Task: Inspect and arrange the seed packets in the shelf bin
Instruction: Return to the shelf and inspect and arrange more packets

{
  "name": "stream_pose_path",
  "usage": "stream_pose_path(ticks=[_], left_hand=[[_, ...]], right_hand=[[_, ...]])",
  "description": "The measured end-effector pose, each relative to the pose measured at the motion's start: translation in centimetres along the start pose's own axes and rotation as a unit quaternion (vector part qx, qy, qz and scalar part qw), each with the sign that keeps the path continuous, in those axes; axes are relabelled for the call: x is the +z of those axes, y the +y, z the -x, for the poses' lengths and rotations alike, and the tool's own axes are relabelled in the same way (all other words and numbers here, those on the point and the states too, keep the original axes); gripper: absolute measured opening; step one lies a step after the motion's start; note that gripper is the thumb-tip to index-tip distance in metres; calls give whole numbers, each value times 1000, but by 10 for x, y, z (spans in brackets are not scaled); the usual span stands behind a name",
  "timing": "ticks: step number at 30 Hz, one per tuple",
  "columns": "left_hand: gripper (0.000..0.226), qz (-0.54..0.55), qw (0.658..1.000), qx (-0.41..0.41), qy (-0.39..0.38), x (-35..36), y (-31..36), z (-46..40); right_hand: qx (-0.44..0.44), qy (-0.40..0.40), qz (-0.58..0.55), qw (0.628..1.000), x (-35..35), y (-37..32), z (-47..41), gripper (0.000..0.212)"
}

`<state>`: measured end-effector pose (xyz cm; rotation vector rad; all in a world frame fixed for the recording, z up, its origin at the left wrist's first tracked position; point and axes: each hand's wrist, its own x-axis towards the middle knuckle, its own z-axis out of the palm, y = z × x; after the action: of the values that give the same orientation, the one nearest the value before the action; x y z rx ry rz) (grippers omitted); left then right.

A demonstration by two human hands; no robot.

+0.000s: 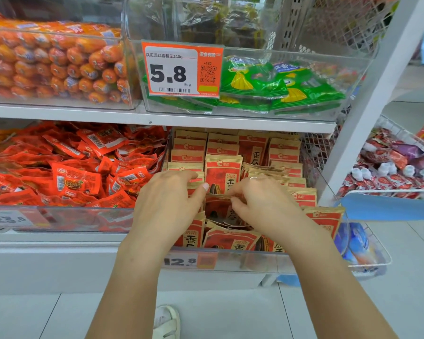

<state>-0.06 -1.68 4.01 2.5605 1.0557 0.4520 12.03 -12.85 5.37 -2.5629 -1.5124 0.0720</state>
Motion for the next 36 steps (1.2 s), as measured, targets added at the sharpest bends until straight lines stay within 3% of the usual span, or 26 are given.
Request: stream_pose_path(ticks=[5,9,13,16,19,21,23,27,32,36], left_hand=[[45,5,1000,5,-7,2,0,2],[48,149,988,19,46,-4,7,4],[49,264,963,55,20,-7,15,6],[27,268,959,89,-12,-2,24,7],[25,283,953,109,-15,2,34,7],[24,311,943,113,-8,5,39,7],[27,357,928,107,-7,7,46,9],[42,478,873,78,-50,4,61,11],[44,502,855,62,-119,-1,65,12],[37,531,837,52,-118,-2,66,11]], right_hand=[[-4,42,-7,999,1,4,-5,22],[6,152,-110,982,-15,10,0,20],[-12,269,-251,930,-32,26,6,13],[-42,314,-322,892,-43,36,17,9],[-40,341,-436,832,-49,39,28,9],[-7,341,-530,776,-51,40,33,24],[29,313,-585,748,-52,43,39,30],[63,181,-591,784,-47,53,47,26],[84,158,-659,731,-38,50,54,23],[76,160,-672,719,-31,42,52,22]])
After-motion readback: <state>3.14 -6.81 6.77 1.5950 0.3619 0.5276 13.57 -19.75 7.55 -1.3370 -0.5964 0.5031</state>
